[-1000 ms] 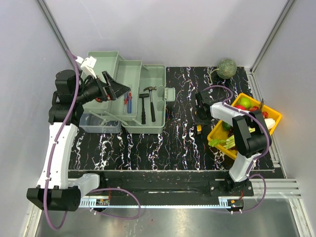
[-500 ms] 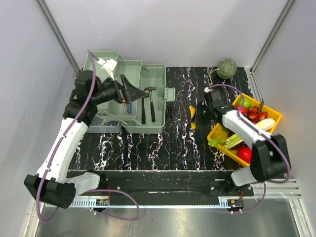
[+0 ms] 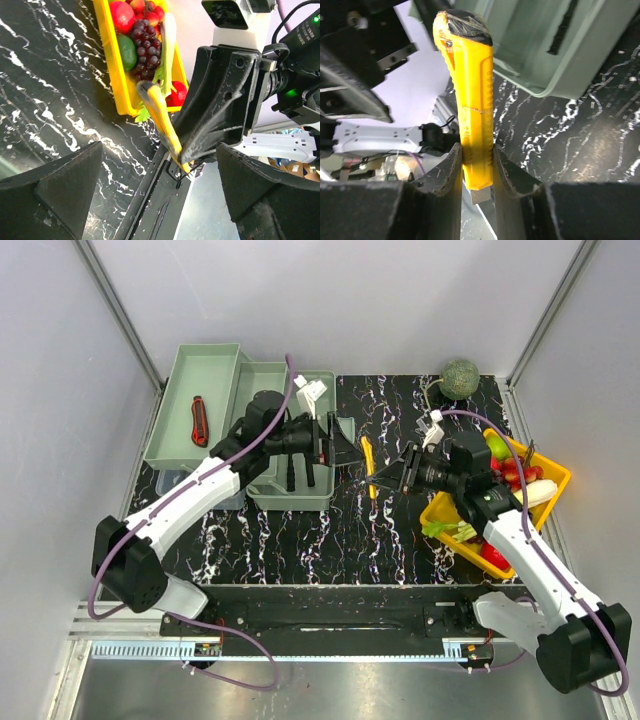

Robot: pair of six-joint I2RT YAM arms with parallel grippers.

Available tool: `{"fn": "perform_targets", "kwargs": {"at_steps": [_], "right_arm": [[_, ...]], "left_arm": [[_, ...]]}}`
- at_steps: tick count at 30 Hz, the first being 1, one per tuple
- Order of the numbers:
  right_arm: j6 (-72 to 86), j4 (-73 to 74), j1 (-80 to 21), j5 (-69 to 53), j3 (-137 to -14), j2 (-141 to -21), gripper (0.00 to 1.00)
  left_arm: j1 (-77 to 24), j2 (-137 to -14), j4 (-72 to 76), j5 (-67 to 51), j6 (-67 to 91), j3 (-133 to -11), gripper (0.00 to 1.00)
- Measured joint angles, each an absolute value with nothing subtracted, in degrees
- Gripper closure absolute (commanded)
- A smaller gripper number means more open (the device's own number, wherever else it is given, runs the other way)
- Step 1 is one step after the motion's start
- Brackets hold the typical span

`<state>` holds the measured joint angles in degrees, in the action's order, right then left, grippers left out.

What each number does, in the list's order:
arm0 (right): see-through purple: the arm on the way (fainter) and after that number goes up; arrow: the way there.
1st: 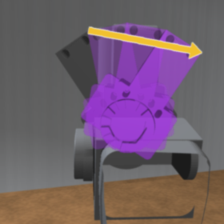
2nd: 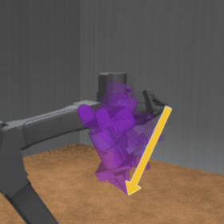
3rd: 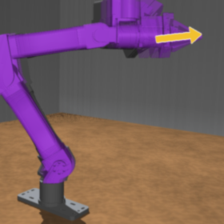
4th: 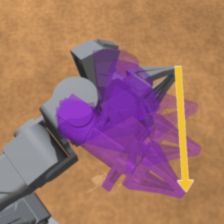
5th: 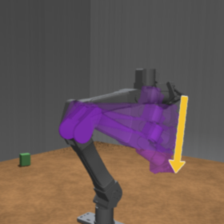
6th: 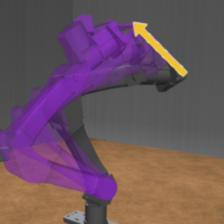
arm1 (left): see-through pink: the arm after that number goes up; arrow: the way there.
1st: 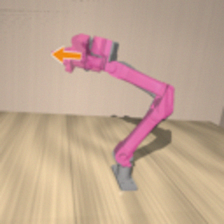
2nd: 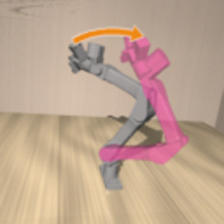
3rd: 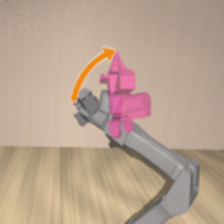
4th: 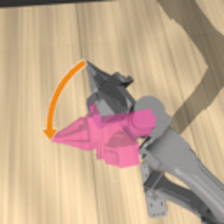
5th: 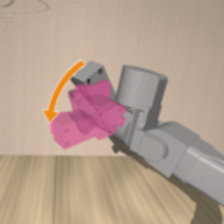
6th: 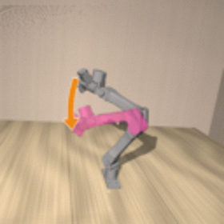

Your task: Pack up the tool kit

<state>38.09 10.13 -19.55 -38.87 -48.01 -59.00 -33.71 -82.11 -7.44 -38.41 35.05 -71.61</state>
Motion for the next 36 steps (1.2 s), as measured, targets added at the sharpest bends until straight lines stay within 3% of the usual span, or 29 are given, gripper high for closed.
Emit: {"fn": "perform_targets", "kwargs": {"at_steps": [9, 19, 24, 29, 31, 35, 36], "right_arm": [[43.29, 4.29, -19.59, -47.16, -47.46, -56.12, 1.0], [48.88, -3.68, -19.59, -51.77, -46.09, -54.46, 1.0], [50.92, -6.46, -19.59, -52.23, -45.43, -54.28, 1.0], [51.55, -7.75, -19.59, -52.73, -45.25, -54.43, 0.99], [50.92, -7.46, -19.59, -52.51, -45.25, -54.57, 0.86], [49.45, -3.38, -19.51, -49.8, -45.67, -54.65, 0.31], [49.47, -2.59, -19.55, -49.1, -45.76, -54.59, 0.24]], "left_arm": [[-38.3, -83.0, -0.12, -38.37, 36.62, -71.61, 0.13], [-38.85, -83.37, 8.36, -41.21, 39.9, -71.2, 0.37], [-39.2, -83.35, 11.51, -42.39, 41.1, -70.67, 0.56], [-39.51, -83.33, 11.9, -43.13, 42.3, -70.78, 0.88], [-39.68, -83.31, 11.88, -43.44, 43.03, -70.78, 0.96], [-39.99, -82.98, 8.34, -41.85, 40.25, -71.72, 1.0], [-39.99, -82.98, 6.48, -40.84, 39.13, -72.25, 1.0]]}}
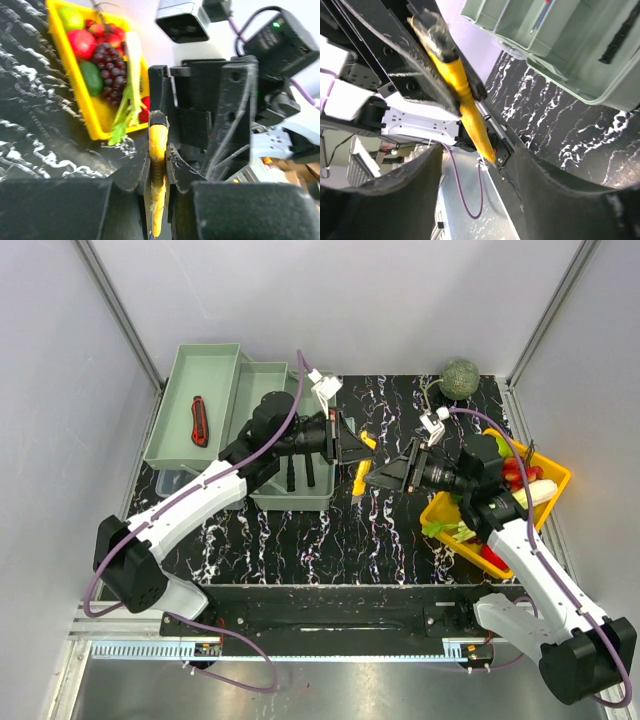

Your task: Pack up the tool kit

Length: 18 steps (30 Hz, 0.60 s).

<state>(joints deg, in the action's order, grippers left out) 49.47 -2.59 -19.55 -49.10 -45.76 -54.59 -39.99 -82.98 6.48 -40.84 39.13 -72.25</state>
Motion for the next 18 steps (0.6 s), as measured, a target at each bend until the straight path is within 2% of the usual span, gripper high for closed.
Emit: {"fn": "perform_targets", "kwargs": {"at_steps": [1, 4, 8, 12, 18], "right_arm": [[48.1, -0.34, -19.57, -47.59, -46.3, -54.43, 0.17], [45.78, 4.25, -19.55, -43.72, -47.4, -53.82, 0.09], [42.61, 10.17, -19.57, -39.03, -49.41, -52.97, 0.09], [40.53, 14.31, -19.57, -35.33, -50.43, -52.58, 0.09], [38.87, 19.59, -19.57, -32.03, -50.46, -52.6, 0.09]], "left_arm": [[-39.99, -82.98, 3.22, -38.92, 37.47, -73.32, 1.0], [-39.79, -82.98, -6.74, -32.29, 32.38, -77.52, 1.0], [-37.87, -82.98, -20.45, -22.63, 25.32, -85.73, 1.0], [-31.27, -82.5, -30.0, -12.53, 20.8, -91.09, 1.0], [-19.57, -81.91, -42.89, 11.88, 15.07, -96.36, 1.0]]}}
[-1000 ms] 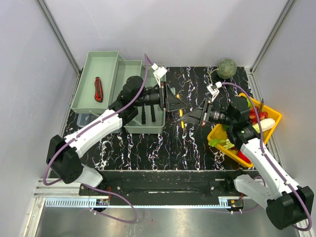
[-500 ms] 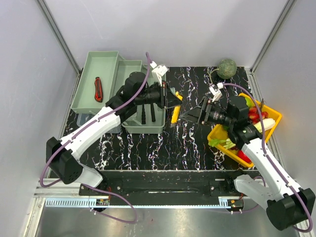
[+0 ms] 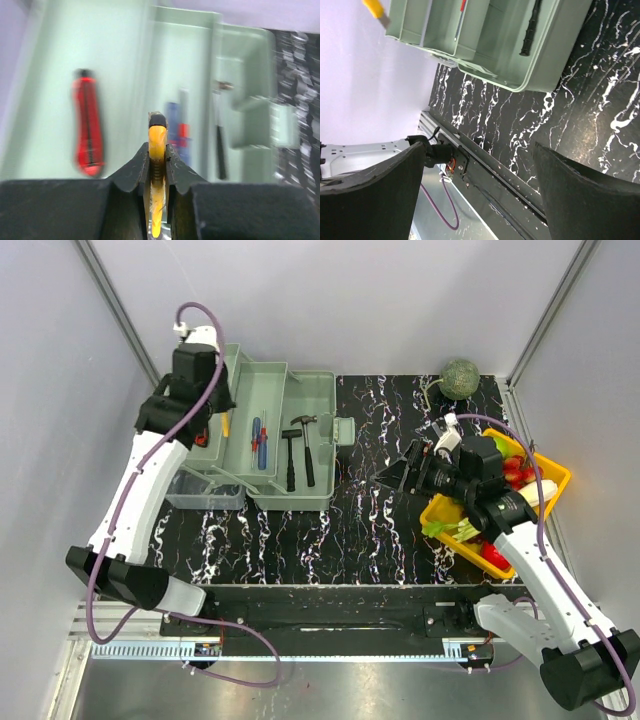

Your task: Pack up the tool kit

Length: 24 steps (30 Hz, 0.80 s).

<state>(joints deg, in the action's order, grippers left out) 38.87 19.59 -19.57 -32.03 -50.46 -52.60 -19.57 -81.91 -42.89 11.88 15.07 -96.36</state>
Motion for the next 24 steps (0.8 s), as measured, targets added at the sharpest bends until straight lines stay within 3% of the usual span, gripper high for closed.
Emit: {"fn": "perform_targets", "kwargs": {"at_steps": [11, 18, 24], "right_arm": [[38.81, 21.32, -19.57, -29.39, -49.12, -53.76, 0.1], [38.87, 21.34, -19.57, -29.12, -47.27, -55.31, 0.1], [38.83, 21.06, -19.57, -29.04, -47.24, -57.19, 0.1]], "left_arm": [[-10.5, -92.66, -49.71, 38.5, 6.55, -108.4, 1.0], [-8.27, -103.57, -49.65, 42.24, 1.15, -109.14, 1.0], [-5.72, -104.31, -45.45, 42.02, -4.01, -107.77, 0.9]]}}
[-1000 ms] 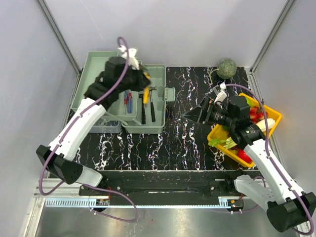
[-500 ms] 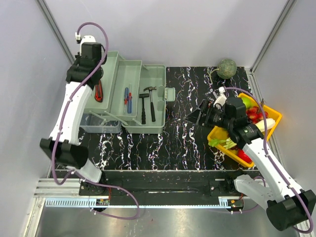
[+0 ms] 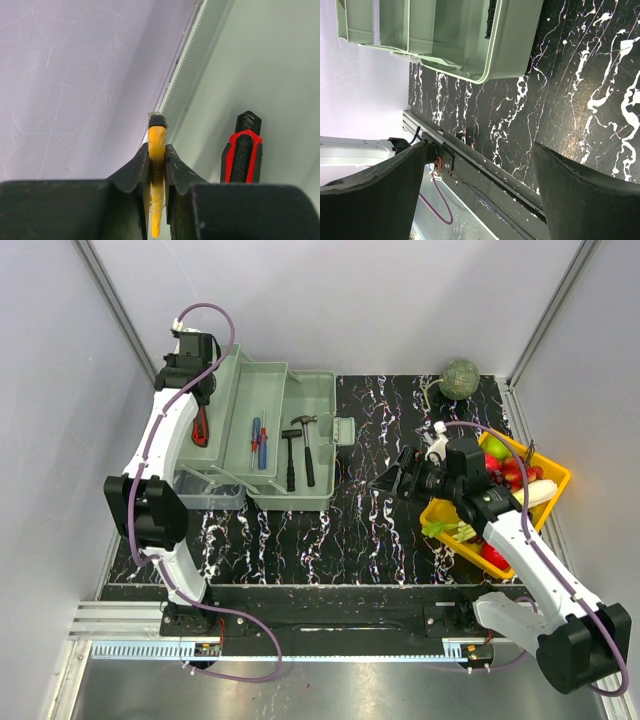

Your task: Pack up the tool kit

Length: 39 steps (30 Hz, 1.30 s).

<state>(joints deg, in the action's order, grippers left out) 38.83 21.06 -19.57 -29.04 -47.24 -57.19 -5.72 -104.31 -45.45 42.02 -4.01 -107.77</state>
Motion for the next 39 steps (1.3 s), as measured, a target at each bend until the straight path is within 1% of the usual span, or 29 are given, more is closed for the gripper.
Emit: {"fn": "perform_targets", "kwargs": {"at_steps": [2, 4, 6, 7, 11, 14, 18, 22, 26, 29, 34, 36, 39], "right_arm": [[38.85, 20.84, -19.57, -29.15, -47.24, -58.3, 0.11], [39.0, 20.62, -19.57, -29.36, -47.13, -58.96, 0.1], [39.38, 19.62, -19.57, -29.47, -46.54, -59.0, 0.1], [39.59, 19.18, -19.57, -29.5, -46.28, -59.0, 0.1], [40.03, 18.11, -19.57, -29.56, -45.34, -59.02, 0.1], [40.01, 17.8, -19.57, -29.61, -45.3, -59.13, 0.1], [39.86, 17.72, -19.57, -29.56, -45.3, -59.18, 0.1], [39.59, 17.89, -19.57, -29.39, -45.3, -59.18, 0.1], [39.29, 18.59, -19.57, -28.77, -45.3, -59.11, 0.1], [39.16, 19.77, -19.57, -27.83, -45.3, -58.7, 0.1], [38.98, 20.05, -19.57, -26.96, -44.56, -56.42, 0.09], [38.98, 20.05, -19.57, -26.81, -44.14, -55.75, 0.09], [38.98, 20.05, -19.57, -26.81, -43.79, -55.68, 0.09]], "left_arm": [[-5.41, -104.09, -43.09, 41.52, -5.34, -105.97, 0.83], [-5.41, -104.09, -42.06, 40.64, -6.24, -104.57, 0.8], [-5.41, -104.12, -41.89, 40.05, -6.48, -103.79, 0.69], [-5.43, -104.12, -41.89, 39.68, -6.59, -103.72, 0.66], [-5.5, -104.12, -41.04, 39.31, -6.31, -103.74, 0.5], [-5.48, -104.09, -40.99, 38.76, -5.45, -103.83, 0.35], [-5.39, -103.66, -41.04, 37.5, -3.75, -103.94, 0.24], [-4.99, -101.6, -41.69, 35.48, -1.43, -104.53, 0.17], [-2.83, -97.06, -43.2, 30.33, 2.81, -104.66, 0.15], [2.92, -93.12, -43.64, 22.28, 7.03, -104.49, 0.15], [17.58, -90.59, -43.29, 7.92, 13.58, -103.74, 0.24], [21.1, -91.33, -43.7, 4.6, 15.05, -103.35, 0.31], [22.98, -93.89, -43.64, 0.82, 16.58, -103.35, 0.35]]}}
